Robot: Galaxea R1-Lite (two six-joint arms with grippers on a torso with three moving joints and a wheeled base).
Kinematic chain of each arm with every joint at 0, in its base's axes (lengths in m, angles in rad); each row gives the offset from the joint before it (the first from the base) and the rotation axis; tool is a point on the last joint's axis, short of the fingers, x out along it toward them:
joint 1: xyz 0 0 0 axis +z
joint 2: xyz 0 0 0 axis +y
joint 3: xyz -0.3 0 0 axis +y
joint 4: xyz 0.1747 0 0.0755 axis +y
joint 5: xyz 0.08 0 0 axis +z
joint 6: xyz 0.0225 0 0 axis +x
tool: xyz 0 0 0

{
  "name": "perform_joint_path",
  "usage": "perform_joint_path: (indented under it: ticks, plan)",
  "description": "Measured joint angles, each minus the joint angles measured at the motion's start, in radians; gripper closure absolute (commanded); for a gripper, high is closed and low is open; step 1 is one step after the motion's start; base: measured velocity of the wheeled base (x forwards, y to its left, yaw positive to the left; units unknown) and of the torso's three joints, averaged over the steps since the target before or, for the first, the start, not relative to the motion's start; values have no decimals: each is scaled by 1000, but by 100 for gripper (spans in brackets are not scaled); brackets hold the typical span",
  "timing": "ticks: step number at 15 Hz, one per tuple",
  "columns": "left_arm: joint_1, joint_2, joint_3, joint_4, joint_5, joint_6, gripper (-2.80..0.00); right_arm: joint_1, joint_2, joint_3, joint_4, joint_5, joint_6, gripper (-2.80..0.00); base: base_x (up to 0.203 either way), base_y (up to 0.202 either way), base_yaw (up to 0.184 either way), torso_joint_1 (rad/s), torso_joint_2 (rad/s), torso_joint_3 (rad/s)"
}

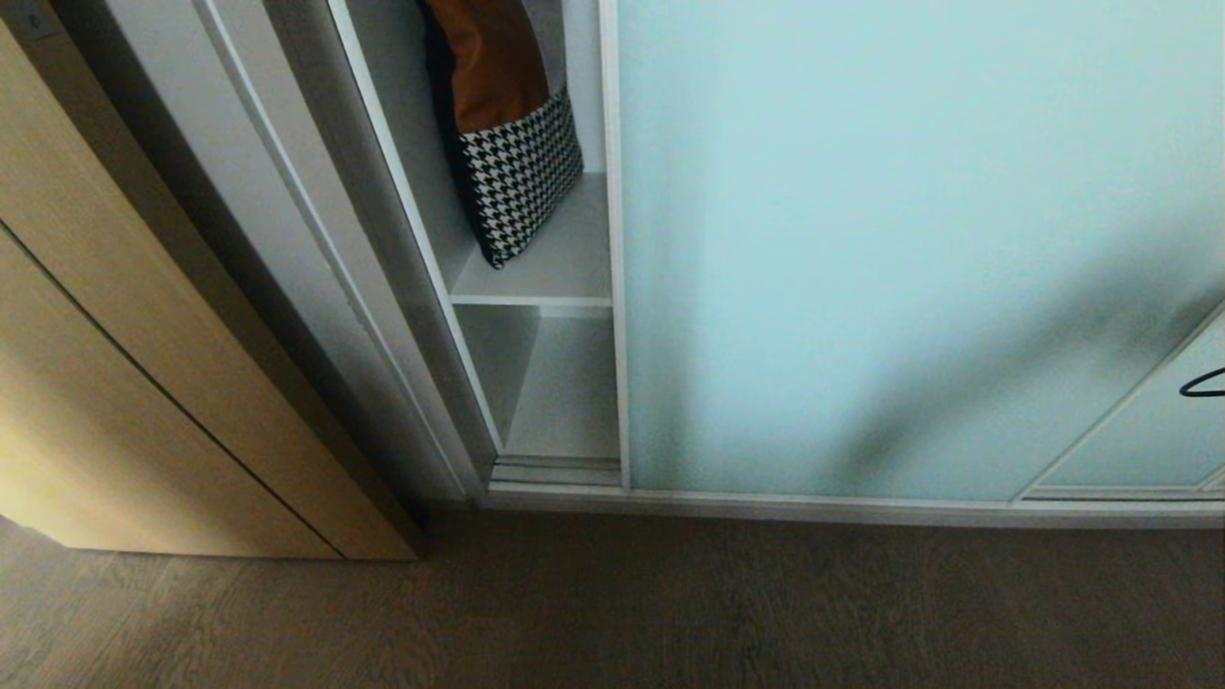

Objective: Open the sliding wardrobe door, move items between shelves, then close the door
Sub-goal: Close the door

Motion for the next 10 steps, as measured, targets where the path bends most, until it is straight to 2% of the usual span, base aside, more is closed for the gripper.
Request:
perform_joint_path:
  ticks: [3, 10]
  plan:
    - [0, 0, 0, 0, 0, 0, 0, 10, 21, 0, 10, 35, -11, 0, 0, 0, 0, 0, 0, 0]
    - [0, 0, 0, 0, 0, 0, 0, 47, 40, 10, 25, 36, -61, 0, 0, 0, 0, 0, 0, 0]
